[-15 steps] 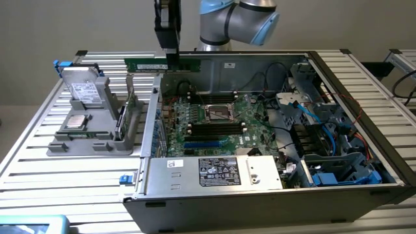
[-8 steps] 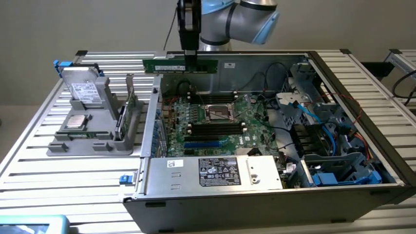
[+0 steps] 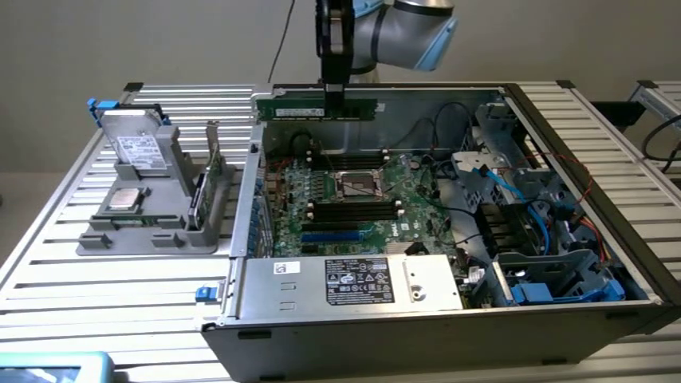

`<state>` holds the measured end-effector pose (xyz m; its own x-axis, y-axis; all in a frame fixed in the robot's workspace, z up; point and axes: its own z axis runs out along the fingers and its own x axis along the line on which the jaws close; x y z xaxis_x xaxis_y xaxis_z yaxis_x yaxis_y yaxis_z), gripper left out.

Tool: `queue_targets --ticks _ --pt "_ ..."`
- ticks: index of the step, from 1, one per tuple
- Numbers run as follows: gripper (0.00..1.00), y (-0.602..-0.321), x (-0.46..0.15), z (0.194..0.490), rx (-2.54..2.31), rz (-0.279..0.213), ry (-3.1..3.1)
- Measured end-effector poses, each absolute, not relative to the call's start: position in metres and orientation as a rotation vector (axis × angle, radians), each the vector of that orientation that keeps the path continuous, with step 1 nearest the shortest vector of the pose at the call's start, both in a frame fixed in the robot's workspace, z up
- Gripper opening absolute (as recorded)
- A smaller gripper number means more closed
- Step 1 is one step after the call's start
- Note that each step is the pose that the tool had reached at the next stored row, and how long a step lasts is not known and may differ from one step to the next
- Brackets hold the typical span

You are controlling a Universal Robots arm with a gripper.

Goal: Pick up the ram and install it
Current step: 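Pick up the ram and move it above insertion slot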

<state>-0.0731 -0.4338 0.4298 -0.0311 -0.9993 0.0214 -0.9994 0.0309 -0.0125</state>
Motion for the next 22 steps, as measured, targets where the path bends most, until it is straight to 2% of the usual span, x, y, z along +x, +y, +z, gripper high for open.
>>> queue_targets --ticks 22 --pt "0.12 -0.414 -0.034 0.42 2.175 0.045 -2.265"
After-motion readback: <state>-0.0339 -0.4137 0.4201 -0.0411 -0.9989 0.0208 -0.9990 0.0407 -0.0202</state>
